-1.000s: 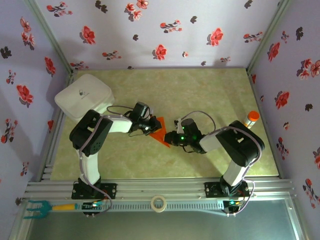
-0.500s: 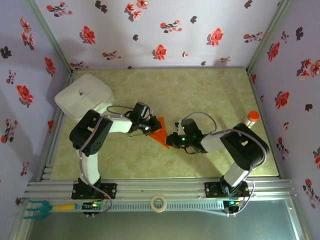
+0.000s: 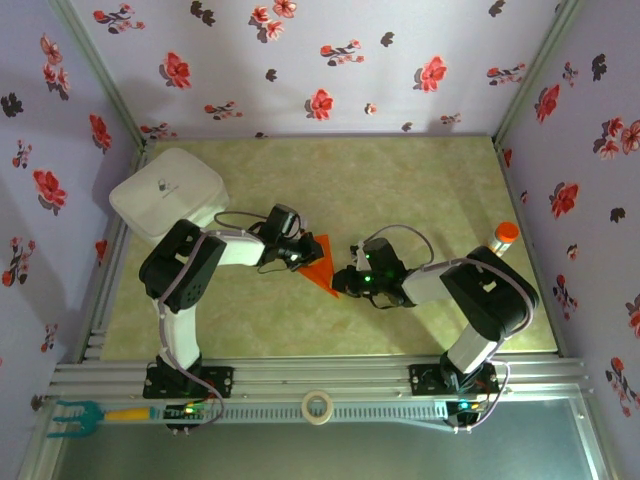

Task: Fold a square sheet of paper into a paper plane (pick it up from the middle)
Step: Fourth fold the wing at the center of the table.

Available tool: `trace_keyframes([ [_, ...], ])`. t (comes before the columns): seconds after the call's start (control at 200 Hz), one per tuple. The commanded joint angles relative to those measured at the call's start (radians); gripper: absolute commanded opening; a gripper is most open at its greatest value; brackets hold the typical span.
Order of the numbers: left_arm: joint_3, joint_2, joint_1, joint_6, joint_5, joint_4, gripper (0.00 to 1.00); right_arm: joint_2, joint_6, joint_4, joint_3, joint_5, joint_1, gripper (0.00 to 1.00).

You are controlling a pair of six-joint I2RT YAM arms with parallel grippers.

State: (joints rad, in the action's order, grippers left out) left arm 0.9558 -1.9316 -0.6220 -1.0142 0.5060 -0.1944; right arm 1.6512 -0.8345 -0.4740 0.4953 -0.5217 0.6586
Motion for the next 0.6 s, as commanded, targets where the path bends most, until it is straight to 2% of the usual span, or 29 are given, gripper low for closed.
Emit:
trace_keyframes([
  [0.0,-0.01,-0.018,-0.006,0.014,0.0,0.02,0.09,-0.009,-0.007,0.116,-0.023,-0.033,0.001,0.14],
  [0.14,-0.011,-0.018,-0.005,0.011,0.0,0.018,0.09,-0.022,-0.002,0.139,-0.037,-0.021,0.001,0.15],
  [0.325,-0.012,-0.02,-0.006,0.007,0.0,0.013,0.09,-0.027,0.018,0.188,-0.046,-0.006,0.001,0.07],
  [0.46,-0.011,-0.02,-0.006,0.006,0.0,0.015,0.09,-0.033,0.015,0.192,-0.054,-0.002,0.001,0.08],
  [0.535,-0.011,-0.019,-0.006,0.006,0.0,0.015,0.09,-0.045,0.015,0.206,-0.049,-0.002,0.001,0.15],
  [0.595,-0.011,-0.019,-0.007,0.006,0.0,0.016,0.09,-0.062,0.018,0.222,-0.052,0.007,0.001,0.15],
])
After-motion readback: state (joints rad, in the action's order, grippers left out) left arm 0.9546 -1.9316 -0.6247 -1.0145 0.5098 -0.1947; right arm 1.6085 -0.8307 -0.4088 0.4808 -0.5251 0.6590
